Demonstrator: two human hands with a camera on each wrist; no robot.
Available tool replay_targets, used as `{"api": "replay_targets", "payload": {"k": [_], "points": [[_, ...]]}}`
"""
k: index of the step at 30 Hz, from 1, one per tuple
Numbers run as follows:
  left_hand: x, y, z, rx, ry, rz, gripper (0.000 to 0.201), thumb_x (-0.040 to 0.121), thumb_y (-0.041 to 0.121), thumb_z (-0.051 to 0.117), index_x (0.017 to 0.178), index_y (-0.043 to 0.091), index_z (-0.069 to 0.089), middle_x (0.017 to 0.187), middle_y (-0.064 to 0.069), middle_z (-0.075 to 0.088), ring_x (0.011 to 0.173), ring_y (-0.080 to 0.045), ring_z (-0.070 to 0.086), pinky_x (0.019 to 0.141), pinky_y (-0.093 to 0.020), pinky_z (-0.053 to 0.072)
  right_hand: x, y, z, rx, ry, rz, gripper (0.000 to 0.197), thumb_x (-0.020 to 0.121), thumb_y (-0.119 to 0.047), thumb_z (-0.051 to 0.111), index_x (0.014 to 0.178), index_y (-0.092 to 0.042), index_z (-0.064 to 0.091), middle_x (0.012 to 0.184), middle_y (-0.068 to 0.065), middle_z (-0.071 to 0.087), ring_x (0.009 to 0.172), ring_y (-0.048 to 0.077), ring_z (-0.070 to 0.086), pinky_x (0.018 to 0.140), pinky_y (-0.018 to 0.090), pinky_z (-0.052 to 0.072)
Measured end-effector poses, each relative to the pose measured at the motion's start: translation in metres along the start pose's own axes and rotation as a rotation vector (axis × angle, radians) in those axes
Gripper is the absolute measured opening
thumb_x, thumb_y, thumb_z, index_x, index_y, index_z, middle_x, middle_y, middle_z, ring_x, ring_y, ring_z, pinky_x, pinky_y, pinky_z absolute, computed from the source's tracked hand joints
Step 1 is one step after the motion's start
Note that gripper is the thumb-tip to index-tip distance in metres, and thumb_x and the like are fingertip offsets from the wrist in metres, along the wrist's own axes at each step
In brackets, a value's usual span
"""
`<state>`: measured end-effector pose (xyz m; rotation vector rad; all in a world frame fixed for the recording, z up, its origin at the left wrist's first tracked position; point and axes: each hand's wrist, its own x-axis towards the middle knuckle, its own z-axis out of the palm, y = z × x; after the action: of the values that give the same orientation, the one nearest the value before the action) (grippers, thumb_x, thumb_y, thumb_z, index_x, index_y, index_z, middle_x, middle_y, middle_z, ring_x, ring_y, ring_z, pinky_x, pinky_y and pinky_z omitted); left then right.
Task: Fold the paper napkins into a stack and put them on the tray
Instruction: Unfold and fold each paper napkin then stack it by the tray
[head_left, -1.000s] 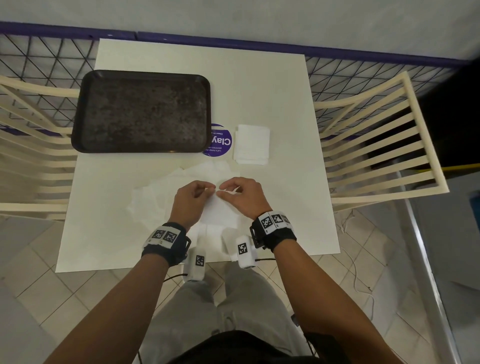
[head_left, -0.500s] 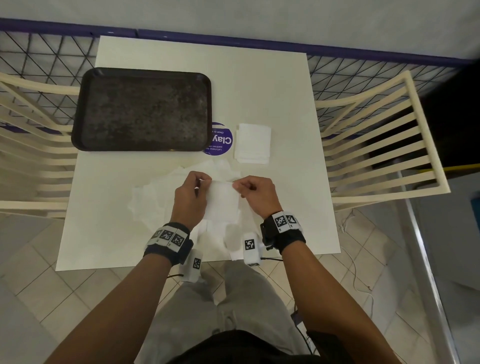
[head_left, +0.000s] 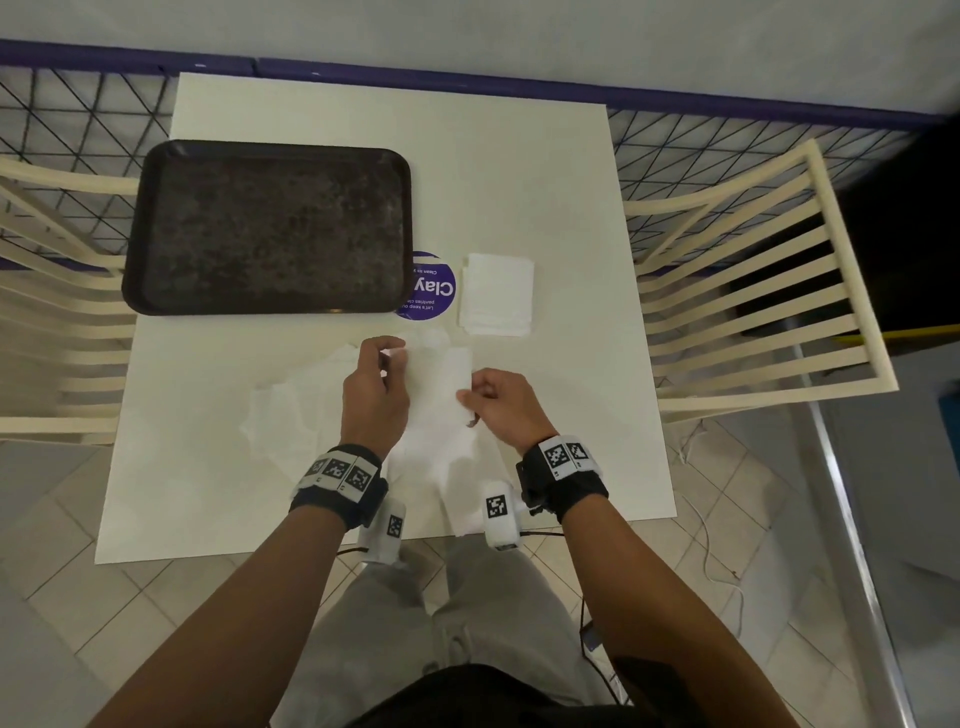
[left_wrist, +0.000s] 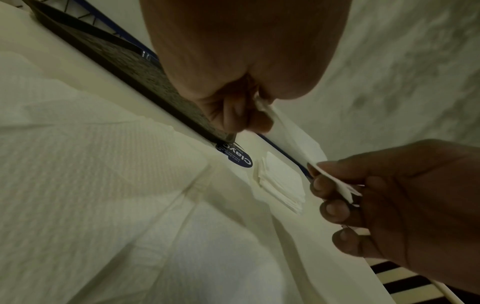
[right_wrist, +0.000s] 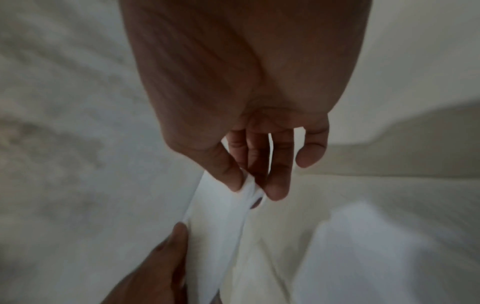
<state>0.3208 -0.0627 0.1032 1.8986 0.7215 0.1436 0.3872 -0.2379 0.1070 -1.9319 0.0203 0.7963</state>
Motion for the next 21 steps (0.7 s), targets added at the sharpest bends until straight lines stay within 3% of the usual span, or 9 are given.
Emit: {"api": "replay_targets", "payload": {"k": [2,4,6,9,12,17,21], "points": [[0.003,-0.001,0.000,0.009,-0.056,-0.074,0.027,0.110,0.037,0.044,0.131,0.022,0.053,0.099,0.001,0.068,0.072,-0.018,0.066,0.064,-0.028,0.055,0.014,-0.007,-0.012,0.003,0.083,-0.004,0.009,0.090,-0.016,0.073,0.091,-0.008,0.070,0.083,0.009,0.074,0.060,0.012,0.067,0.064,0.024,0.054],[0.003,-0.007,-0.001,0.034,-0.139,-0.106,0.023,0.110,0.035,0.045,0.125,0.022,0.057,0.094,0.001,0.072,0.065,-0.022,0.068,0.055,-0.019,0.051,0.037,-0.013,-0.028,-0.048,0.184,-0.006,0.010,0.091,-0.019,0.072,0.085,-0.013,0.067,0.077,0.005,0.071,0.059,0.011,0.066,0.065,0.024,0.052],[0.001,-0.018,-0.002,0.075,-0.227,-0.123,0.016,0.109,0.027,0.050,0.115,0.021,0.064,0.091,0.002,0.074,0.065,-0.020,0.069,0.051,-0.013,0.047,0.063,-0.020,-0.044,-0.093,0.274,-0.011,0.010,0.090,-0.024,0.071,0.085,-0.018,0.067,0.081,0.004,0.073,0.069,0.017,0.070,0.075,0.030,0.056],[-0.004,-0.035,-0.004,0.096,-0.303,-0.176,0.014,0.106,0.021,0.054,0.104,0.023,0.068,0.088,0.003,0.075,0.069,-0.019,0.070,0.059,-0.022,0.053,0.100,-0.027,-0.064,-0.154,0.357,0.016,0.015,0.089,-0.030,0.071,0.096,-0.017,0.072,0.094,0.005,0.076,0.088,0.027,0.073,0.090,0.039,0.057],[-0.008,-0.046,-0.004,0.107,-0.311,-0.220,0.015,0.105,0.019,0.054,0.103,0.024,0.068,0.085,0.003,0.075,0.071,-0.020,0.071,0.071,-0.035,0.062,0.125,-0.032,-0.078,-0.172,0.404,0.052,0.022,0.089,-0.030,0.070,0.105,-0.016,0.074,0.099,0.004,0.076,0.091,0.026,0.073,0.092,0.037,0.057],[-0.010,-0.050,-0.003,0.123,-0.281,-0.249,0.015,0.106,0.017,0.053,0.105,0.021,0.068,0.085,0.002,0.075,0.072,-0.021,0.072,0.075,-0.037,0.063,0.142,-0.033,-0.087,-0.270,0.417,0.074,0.029,0.092,-0.029,0.069,0.115,-0.013,0.075,0.112,0.007,0.075,0.110,0.025,0.067,0.097,0.025,0.046],[-0.008,-0.053,-0.002,0.130,-0.259,-0.261,0.015,0.105,0.017,0.055,0.104,0.023,0.067,0.086,0.003,0.075,0.075,-0.020,0.072,0.077,-0.040,0.063,0.141,-0.031,-0.087,-0.249,0.437,0.074,0.033,0.089,-0.033,0.073,0.118,-0.016,0.068,0.109,0.006,0.074,0.106,0.022,0.066,0.091,0.023,0.044]]}}
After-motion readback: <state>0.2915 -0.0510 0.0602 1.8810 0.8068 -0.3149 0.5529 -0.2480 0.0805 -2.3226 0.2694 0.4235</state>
